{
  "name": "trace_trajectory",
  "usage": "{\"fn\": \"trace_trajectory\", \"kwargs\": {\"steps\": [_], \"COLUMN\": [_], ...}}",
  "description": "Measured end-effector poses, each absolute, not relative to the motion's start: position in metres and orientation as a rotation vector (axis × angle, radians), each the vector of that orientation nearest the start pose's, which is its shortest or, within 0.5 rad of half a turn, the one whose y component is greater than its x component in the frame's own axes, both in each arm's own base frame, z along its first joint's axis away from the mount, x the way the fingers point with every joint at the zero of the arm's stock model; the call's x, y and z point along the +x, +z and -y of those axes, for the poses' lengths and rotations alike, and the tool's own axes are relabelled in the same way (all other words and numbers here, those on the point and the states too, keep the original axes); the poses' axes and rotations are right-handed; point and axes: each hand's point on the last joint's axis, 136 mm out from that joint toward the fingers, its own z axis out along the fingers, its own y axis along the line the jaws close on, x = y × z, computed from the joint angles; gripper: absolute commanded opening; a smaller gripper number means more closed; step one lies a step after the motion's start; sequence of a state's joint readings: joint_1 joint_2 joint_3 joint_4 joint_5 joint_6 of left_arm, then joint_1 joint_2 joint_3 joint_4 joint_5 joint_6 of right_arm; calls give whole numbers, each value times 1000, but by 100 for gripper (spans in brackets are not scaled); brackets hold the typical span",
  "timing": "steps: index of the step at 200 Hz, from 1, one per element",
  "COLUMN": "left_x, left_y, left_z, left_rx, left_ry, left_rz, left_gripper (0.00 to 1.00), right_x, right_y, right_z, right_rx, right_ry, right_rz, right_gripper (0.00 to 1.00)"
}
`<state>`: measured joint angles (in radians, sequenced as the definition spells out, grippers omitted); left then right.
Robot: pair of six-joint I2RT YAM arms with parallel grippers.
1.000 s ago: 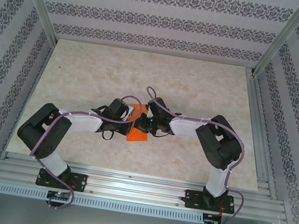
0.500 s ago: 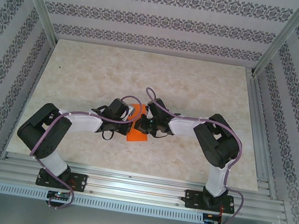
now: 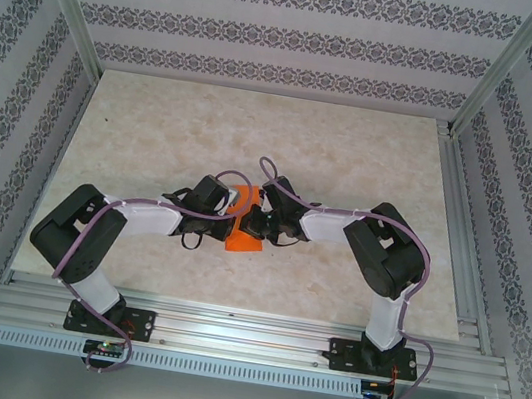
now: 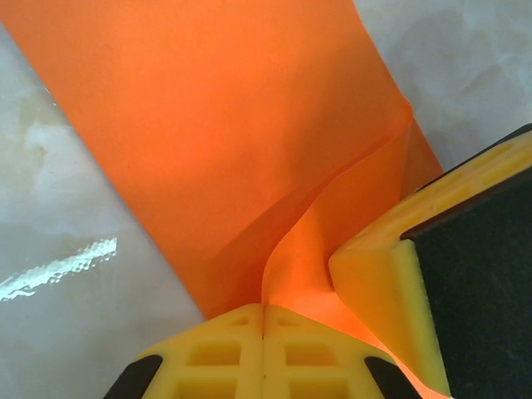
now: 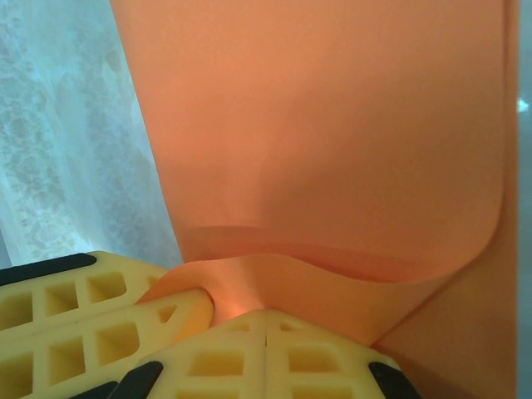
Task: Fold a paper plane with a square sheet of paper (fold left side to right side)
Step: Fold the triangle a second time at the center of the table.
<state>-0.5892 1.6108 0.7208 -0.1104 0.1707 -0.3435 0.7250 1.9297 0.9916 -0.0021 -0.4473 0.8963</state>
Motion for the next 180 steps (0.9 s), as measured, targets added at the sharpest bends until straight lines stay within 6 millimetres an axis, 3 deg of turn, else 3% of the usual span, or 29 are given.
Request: {"fn": "trace_trajectory", "kwargs": {"steps": [26, 59, 88, 116, 142, 180], "left_x": [286, 294, 297, 293, 289, 284], "left_y": [29, 53, 79, 98, 92, 56], "left_z": [225, 214, 205, 217, 233, 242], "left_rx": [389, 348, 310, 311, 322, 320], "left_ry": [-544, -490, -496, -625, -748, -804], "left_rz": [-2626, -2585, -2533, -2489, -2509, -2613], "left_gripper": [10, 13, 8, 4, 1, 0], "right_x": [281, 279, 280, 280, 280, 280], "right_y": [13, 12, 12, 12, 12, 12], "right_z": [-348, -349, -349, -349, -349, -349], "right_rx": [26, 18, 17, 16, 16, 15], "right_ry": [1119, 1138, 1140, 1140, 1141, 1140], "right_rz": [-2807, -2795, -2793, -2793, -2793, -2793], "right_gripper": [5, 5, 5, 5, 5, 5]}}
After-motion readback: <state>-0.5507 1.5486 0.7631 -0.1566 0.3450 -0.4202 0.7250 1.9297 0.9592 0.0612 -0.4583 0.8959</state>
